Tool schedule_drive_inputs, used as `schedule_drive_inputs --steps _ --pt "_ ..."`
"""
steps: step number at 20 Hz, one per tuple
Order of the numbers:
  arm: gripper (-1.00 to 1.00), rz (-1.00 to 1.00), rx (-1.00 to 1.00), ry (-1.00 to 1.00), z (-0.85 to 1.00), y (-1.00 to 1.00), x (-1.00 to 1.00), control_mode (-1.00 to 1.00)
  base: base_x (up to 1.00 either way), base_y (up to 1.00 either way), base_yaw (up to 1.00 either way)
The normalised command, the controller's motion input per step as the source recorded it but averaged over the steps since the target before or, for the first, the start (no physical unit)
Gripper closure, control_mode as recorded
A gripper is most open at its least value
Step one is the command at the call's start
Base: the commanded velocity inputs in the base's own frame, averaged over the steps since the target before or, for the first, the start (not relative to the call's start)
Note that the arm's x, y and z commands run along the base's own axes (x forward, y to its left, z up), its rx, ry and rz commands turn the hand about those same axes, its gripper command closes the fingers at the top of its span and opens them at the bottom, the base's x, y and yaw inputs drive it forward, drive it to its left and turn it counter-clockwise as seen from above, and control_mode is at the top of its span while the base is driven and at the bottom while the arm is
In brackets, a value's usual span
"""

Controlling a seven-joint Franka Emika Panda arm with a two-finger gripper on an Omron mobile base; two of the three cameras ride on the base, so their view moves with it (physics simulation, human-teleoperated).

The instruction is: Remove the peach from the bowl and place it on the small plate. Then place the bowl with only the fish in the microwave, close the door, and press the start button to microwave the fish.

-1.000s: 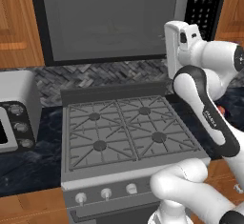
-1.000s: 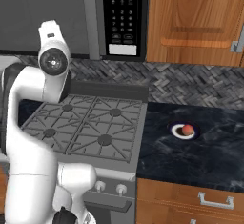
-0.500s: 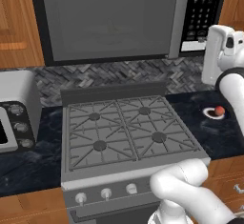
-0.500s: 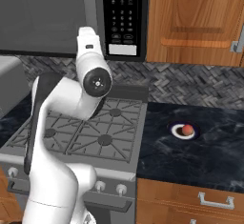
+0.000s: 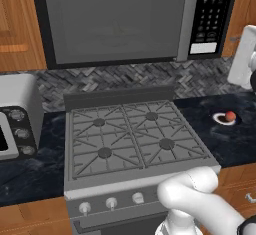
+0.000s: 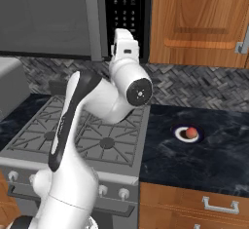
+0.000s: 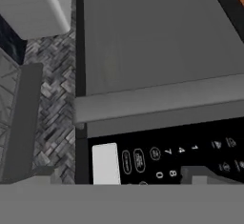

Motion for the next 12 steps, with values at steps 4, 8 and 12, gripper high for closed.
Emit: schedule_drive_inputs --steps 4,8,12 --pt "-1.0 0.0 0.07 0.0 -0.16 -0.03 0.45 -1.0 0.0 0.0 0.0" --pt "-1.0 0.0 0.05 0.0 -0.16 0.0 0.42 -1.0 0.0 0.0 0.0" --pt "-1.0 0.0 0.05 0.0 -0.06 0.0 0.39 -1.0 0.0 0.0 0.0"
